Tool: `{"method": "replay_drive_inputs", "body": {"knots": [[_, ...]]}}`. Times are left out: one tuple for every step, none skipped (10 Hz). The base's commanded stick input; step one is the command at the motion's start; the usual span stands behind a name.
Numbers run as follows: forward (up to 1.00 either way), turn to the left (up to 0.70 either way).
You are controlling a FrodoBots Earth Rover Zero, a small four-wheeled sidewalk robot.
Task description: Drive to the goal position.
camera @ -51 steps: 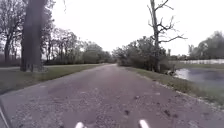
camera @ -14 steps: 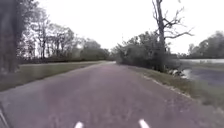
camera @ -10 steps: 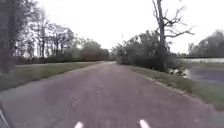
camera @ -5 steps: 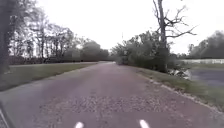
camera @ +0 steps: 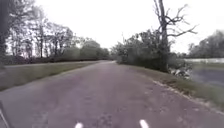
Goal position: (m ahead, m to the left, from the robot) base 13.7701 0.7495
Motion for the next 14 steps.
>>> {"method": "replay_drive_inputs", "body": {"knots": [[0.7, 0.0], [0.7, 0.0], [0.7, 0.0], [0.7, 0.0], [0.7, 0.0], [0.7, 0.0], [0.7, 0.0], [0.7, 0.0], [0.7, 0.0], [0.7, 0.0], [0.7, 0.0], [0.7, 0.0], [0.7, 0.0], [0.7, 0.0]]}}
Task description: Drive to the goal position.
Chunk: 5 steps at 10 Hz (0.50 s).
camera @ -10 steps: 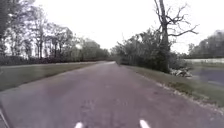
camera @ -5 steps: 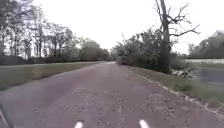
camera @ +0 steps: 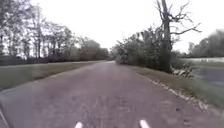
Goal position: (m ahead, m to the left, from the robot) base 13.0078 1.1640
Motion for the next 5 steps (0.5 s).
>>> {"method": "replay_drive_inputs", "body": {"knots": [[0.7, 0.0], [0.7, 0.0], [0.7, 0.0], [0.7, 0.0], [0.7, 0.0]]}}
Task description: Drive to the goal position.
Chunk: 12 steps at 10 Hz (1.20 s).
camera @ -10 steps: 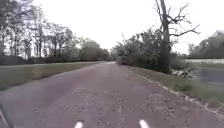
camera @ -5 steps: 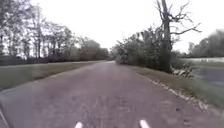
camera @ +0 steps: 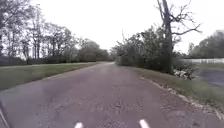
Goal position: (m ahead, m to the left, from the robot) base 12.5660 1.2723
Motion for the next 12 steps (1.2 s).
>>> {"method": "replay_drive_inputs", "body": {"knots": [[0.7, 0.0], [0.7, 0.0], [0.7, 0.0], [0.7, 0.0], [0.7, 0.0], [0.7, 0.0], [0.7, 0.0], [0.7, 0.0], [0.7, 0.0], [0.7, 0.0], [0.7, 0.0], [0.7, 0.0]]}}
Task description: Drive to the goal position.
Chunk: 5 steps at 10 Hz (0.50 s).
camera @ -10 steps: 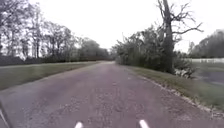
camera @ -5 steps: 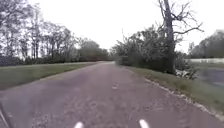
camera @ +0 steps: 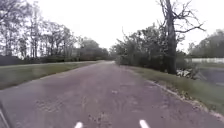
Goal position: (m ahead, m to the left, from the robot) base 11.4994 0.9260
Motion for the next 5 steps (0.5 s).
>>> {"method": "replay_drive_inputs", "body": {"knots": [[0.7, 0.0], [0.7, 0.0], [0.7, 0.25], [0.7, 0.06], [0.7, 0.0]]}}
